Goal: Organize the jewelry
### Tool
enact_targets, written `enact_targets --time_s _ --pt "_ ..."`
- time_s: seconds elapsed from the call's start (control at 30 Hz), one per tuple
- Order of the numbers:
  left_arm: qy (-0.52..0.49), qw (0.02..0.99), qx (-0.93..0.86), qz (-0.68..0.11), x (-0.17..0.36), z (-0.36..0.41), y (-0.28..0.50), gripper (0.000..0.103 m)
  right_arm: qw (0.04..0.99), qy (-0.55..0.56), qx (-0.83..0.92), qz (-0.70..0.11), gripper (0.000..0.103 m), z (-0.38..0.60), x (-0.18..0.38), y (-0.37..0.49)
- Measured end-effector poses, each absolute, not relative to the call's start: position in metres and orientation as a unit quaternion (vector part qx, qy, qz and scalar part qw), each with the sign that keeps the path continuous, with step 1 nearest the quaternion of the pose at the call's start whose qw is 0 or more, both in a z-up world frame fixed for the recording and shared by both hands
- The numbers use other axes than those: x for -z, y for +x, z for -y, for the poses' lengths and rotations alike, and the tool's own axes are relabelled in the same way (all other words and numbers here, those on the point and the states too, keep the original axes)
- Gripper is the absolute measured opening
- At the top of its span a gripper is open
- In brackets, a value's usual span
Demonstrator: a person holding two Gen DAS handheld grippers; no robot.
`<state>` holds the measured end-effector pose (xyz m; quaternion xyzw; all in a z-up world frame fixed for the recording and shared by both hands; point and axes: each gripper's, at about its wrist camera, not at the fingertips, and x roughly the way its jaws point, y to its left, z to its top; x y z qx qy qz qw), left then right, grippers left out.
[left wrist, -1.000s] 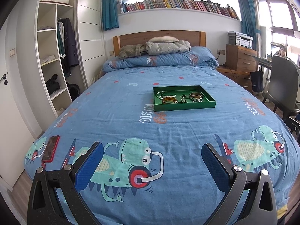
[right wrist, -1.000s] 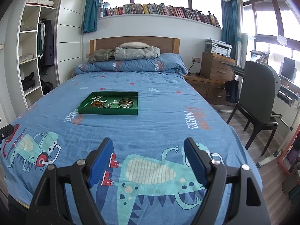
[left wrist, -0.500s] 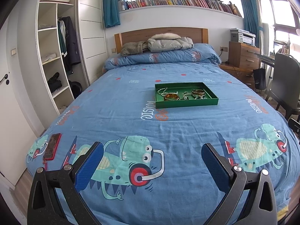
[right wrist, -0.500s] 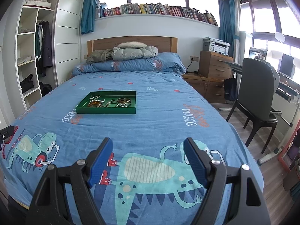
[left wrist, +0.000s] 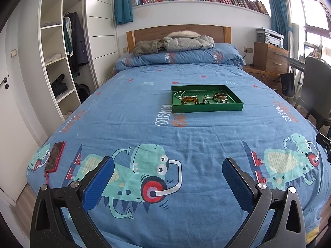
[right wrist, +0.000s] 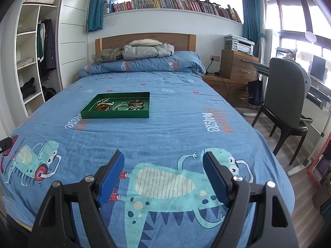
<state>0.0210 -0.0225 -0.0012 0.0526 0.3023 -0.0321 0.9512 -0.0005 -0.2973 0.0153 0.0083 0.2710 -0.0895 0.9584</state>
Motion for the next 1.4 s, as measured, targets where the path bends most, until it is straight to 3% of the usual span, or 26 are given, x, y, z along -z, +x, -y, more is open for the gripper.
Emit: enact_targets --time_s 1.4 --pt "0.033 0.931 0.019 -0.362 0.054 0.020 0.092 0.102 0.934 0.005 0.068 -0.350 0.077 0.304 0.055 0.086"
